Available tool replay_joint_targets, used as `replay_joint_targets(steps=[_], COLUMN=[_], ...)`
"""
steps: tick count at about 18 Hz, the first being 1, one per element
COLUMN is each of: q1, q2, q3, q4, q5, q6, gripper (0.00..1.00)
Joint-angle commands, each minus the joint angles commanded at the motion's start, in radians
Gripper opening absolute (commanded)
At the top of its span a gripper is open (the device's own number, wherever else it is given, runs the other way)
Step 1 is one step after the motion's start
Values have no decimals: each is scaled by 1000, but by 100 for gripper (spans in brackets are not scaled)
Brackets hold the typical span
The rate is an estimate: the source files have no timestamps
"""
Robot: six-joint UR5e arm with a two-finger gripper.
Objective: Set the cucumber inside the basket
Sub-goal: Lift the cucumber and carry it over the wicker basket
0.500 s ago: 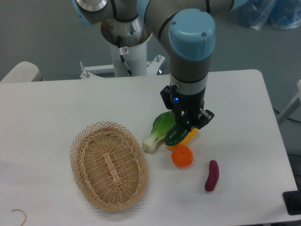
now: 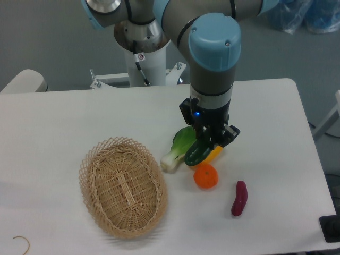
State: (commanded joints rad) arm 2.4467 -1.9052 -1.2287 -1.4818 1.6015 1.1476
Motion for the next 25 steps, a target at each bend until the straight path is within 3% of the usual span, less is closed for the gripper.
replay_joint_targets(steps=[5, 8, 11, 17, 20, 25], q1=[-87, -141, -196, -270, -284, -296], q2=[-2, -3, -14, -119, -161, -167], q3=[-11, -40, -60, -109, -143, -291], q4=[0, 5, 44, 239, 354, 491], q5=[2, 5, 2, 26, 40, 84], q6=[-147, -297, -495, -886, -960, -980], gripper=[41, 41, 41, 41, 41, 42])
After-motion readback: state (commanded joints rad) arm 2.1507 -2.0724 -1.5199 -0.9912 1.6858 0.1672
